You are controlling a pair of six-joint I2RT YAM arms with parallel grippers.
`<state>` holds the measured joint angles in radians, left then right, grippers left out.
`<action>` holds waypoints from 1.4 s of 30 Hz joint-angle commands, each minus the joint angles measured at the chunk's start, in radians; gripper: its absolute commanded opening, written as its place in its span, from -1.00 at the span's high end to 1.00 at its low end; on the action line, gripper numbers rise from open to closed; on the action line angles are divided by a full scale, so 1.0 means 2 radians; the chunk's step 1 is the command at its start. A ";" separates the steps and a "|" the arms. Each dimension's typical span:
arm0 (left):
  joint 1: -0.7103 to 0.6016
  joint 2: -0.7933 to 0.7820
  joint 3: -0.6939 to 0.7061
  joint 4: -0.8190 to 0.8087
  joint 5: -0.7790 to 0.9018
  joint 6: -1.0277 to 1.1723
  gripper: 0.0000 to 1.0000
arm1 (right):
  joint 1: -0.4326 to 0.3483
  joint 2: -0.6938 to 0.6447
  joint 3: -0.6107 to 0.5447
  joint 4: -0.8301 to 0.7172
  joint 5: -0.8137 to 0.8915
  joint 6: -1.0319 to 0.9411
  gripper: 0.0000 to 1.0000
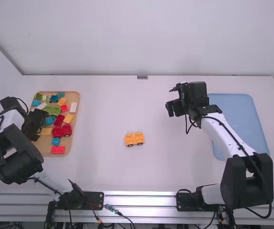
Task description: Assemble lego blocks to make yellow taxi
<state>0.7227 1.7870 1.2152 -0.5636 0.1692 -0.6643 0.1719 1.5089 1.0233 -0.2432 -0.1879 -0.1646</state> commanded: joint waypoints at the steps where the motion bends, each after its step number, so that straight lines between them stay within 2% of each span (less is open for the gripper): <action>1: 0.002 -0.013 -0.016 0.000 0.027 -0.055 -0.98 | -0.001 -0.011 0.009 -0.001 0.001 -0.001 -0.99; 6: 0.002 -0.013 -0.019 -0.011 0.024 -0.067 -0.98 | -0.001 -0.011 0.009 -0.002 0.001 0.000 -0.98; 9: -0.002 -0.013 -0.007 -0.050 -0.042 -0.121 -0.93 | -0.001 -0.011 0.009 -0.002 0.001 0.000 -0.98; 12: -0.009 -0.013 0.007 -0.074 -0.067 -0.127 -0.85 | -0.001 -0.011 0.009 -0.002 0.001 -0.001 -0.98; 23: -0.018 0.003 0.023 -0.056 -0.073 -0.119 -0.82 | -0.001 -0.011 0.009 -0.013 0.001 0.000 -0.98; 26: -0.018 0.022 0.043 -0.076 -0.087 -0.119 -0.93 | -0.001 -0.011 0.009 -0.013 0.001 0.000 -0.98; 35: -0.024 0.079 0.119 -0.138 -0.094 -0.118 -1.00 | -0.001 -0.011 0.009 -0.014 0.001 0.000 -0.98; 38: -0.037 0.094 0.129 -0.148 -0.095 -0.119 -0.86 | -0.001 -0.011 0.009 -0.014 0.001 0.000 -0.98; 42: -0.052 0.094 0.118 -0.131 -0.099 -0.125 -0.83 | -0.001 -0.011 0.009 -0.014 0.001 0.000 -0.98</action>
<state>0.6388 1.9625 1.4574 -0.8219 -0.0078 -0.9016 0.1707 1.5089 1.0233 -0.2668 -0.1883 -0.1661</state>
